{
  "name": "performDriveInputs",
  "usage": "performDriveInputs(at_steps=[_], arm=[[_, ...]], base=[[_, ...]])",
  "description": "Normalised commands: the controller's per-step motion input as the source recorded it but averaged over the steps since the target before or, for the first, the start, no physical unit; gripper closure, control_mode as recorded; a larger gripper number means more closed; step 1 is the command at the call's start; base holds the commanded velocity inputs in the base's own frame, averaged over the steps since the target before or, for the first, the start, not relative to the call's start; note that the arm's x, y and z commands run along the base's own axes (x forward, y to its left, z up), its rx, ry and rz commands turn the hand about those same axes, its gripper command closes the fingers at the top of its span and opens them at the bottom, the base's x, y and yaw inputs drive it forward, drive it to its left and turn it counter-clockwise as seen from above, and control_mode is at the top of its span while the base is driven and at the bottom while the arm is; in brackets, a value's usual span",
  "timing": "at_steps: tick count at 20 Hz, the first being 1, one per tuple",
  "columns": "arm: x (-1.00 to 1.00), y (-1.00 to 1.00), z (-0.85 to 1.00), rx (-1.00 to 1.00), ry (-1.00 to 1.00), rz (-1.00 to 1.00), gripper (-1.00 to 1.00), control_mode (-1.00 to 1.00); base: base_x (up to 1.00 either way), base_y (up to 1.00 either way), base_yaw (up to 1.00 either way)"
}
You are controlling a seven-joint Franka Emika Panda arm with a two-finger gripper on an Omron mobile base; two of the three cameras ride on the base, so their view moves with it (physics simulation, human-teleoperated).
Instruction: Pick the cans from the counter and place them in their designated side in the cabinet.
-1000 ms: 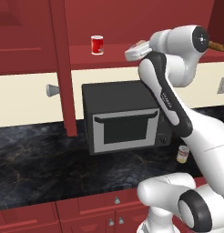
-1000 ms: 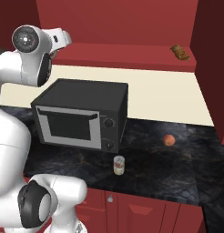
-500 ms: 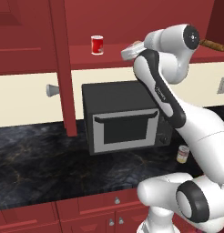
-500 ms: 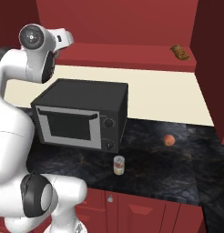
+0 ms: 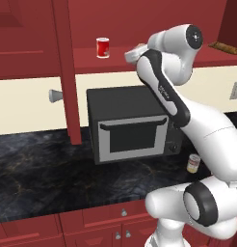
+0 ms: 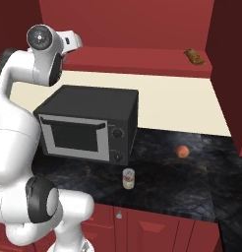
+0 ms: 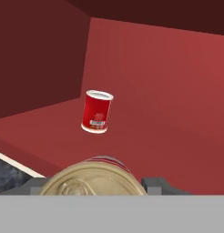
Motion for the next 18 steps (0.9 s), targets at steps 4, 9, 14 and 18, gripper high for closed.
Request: performDriveInputs(at_steps=[4, 9, 14, 18], arm=[[0.25, 0.04, -0.05, 0.0, 0.01, 0.0, 1.0, -1.0], [0.28, 0.04, -0.05, 0.0, 0.02, 0.0, 1.0, -1.0], [0.28, 0.05, -0.02, 0.0, 0.02, 0.0, 1.0, -1.0], [0.27, 0.06, -0.03, 0.0, 0.03, 0.0, 1.0, -1.0]], base=[[0.0, 0.0, 0.0], [0.0, 0.0, 0.0], [0.0, 0.0, 0.0], [0.0, 0.0, 0.0]])
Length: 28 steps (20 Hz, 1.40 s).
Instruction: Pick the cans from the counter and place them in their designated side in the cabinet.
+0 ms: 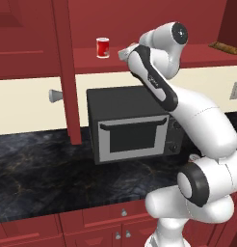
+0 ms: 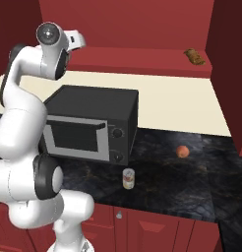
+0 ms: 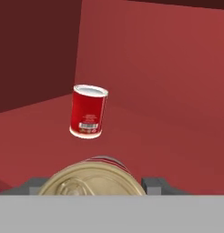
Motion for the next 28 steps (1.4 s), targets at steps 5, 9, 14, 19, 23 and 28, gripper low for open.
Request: performDriveInputs(at_steps=[5, 9, 14, 19, 23, 28], arm=[[0.32, 0.06, -0.07, 0.0, 0.04, 0.0, 1.0, -1.0], [0.34, 0.06, -0.04, 0.0, 0.03, 0.0, 1.0, -1.0], [0.34, 0.06, -0.07, 0.0, 0.03, 0.0, 1.0, -1.0], [0.33, 0.04, -0.1, 0.0, 0.04, 0.0, 1.0, -1.0], [0.32, 0.02, -0.22, 0.0, 0.06, 0.0, 1.0, -1.0], [0.27, 0.02, -0.29, 0.0, 0.06, 0.0, 1.0, -1.0]], base=[[0.0, 0.0, 0.0], [0.0, 0.0, 0.0], [0.0, 0.0, 0.0], [0.0, 0.0, 0.0], [0.0, 0.0, 0.0], [0.0, 0.0, 0.0]])
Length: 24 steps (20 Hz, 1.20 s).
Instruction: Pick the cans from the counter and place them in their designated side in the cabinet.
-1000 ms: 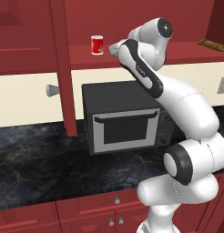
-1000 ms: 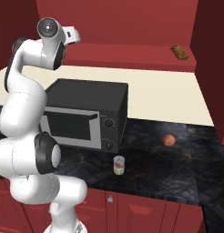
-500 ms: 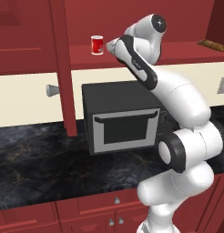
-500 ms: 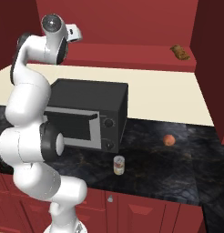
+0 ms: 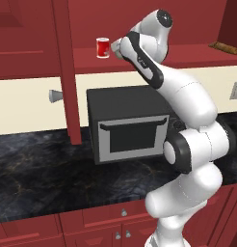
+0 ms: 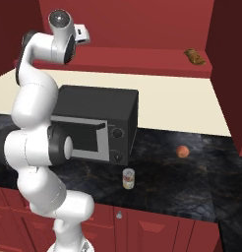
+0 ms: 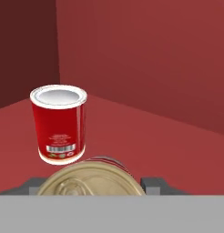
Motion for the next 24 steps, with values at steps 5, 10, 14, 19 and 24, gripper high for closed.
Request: performDriveInputs(at_steps=[5, 10, 14, 19, 24], arm=[[0.22, 0.08, -0.35, -0.01, 0.05, 0.0, -1.0, -1.0], [0.14, 0.04, -0.23, -0.02, 0.01, 0.0, -1.0, -1.0], [0.15, 0.01, -0.07, -0.02, 0.0, 0.0, -1.0, -1.0], [0.16, 0.0, 0.0, 0.0, -0.03, 0.01, -1.0, -1.0], [0.12, 0.0, 0.0, 0.0, -0.08, 0.03, -1.0, -1.0]], base=[[0.0, 0.0, 0.0], [0.0, 0.0, 0.0], [0.0, 0.0, 0.0], [0.0, 0.0, 0.0], [0.0, 0.0, 0.0]])
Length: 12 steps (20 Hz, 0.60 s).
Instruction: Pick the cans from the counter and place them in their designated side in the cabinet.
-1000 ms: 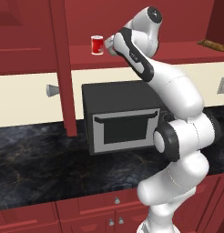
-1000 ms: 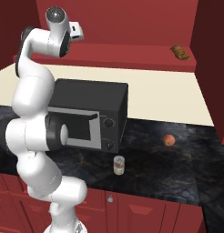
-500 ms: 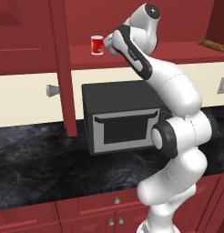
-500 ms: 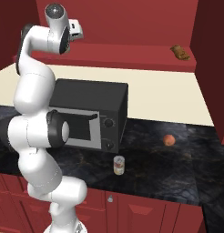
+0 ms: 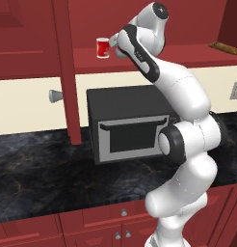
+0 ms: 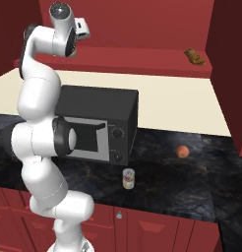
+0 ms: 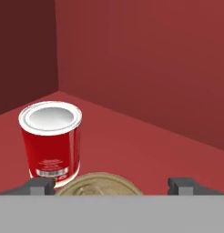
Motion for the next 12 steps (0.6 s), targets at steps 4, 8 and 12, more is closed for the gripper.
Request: performDriveInputs(at_steps=[4, 8, 12], arm=[[0.1, 0.0, 0.0, 0.0, -0.11, 0.05, -1.0, -1.0], [0.16, 0.0, 0.0, 0.0, -0.12, 0.06, -1.0, -1.0], [0.13, 0.0, 0.02, 0.0, -0.13, 0.06, -1.0, -1.0]], base=[[0.0, 0.0, 0.0], [0.0, 0.0, 0.0], [0.0, 0.0, 0.0]])
